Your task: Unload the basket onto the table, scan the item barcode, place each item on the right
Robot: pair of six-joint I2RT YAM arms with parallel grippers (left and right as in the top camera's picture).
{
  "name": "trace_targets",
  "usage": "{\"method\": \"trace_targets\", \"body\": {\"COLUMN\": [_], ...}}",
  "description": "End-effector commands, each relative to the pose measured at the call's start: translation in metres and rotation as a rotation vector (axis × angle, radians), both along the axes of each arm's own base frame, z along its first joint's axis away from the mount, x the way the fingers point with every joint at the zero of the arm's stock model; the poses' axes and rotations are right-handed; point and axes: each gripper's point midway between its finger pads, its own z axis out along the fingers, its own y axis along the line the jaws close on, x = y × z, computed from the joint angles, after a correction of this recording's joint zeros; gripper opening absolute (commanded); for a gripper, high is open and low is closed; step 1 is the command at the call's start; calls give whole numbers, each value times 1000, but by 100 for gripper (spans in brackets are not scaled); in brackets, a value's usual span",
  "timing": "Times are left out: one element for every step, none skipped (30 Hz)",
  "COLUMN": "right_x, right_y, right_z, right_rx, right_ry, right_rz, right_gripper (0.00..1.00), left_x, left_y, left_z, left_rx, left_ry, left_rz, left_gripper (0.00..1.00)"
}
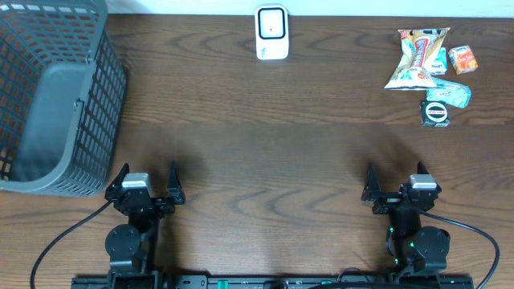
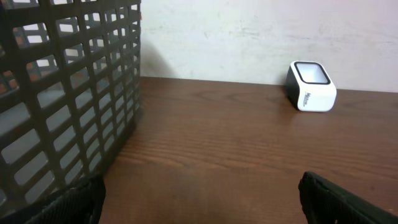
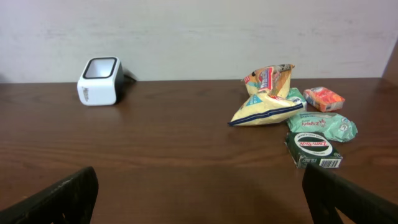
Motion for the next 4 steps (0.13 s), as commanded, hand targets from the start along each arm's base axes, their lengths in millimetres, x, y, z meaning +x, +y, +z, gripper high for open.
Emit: {"method": "trace_targets", "body": {"right_x": [0, 0, 0, 0], "right_y": [1, 1, 1, 1], "right_z": [0, 0, 0, 0], "right_rx": [10, 10, 10, 10], "right_ry": [-1, -1, -1, -1], "right_rz": [5, 5, 5, 5], "right_gripper": [99, 99, 99, 99], "left_x": [-1, -1, -1, -1], "left_y": [-3, -3, -3, -3], "left_z": [-15, -15, -15, -15], "left_rx": [-6, -6, -6, -6], "left_ry": [47, 47, 47, 47], "left_rz": [-13, -13, -13, -13], "left_gripper": [98, 98, 98, 98]}}
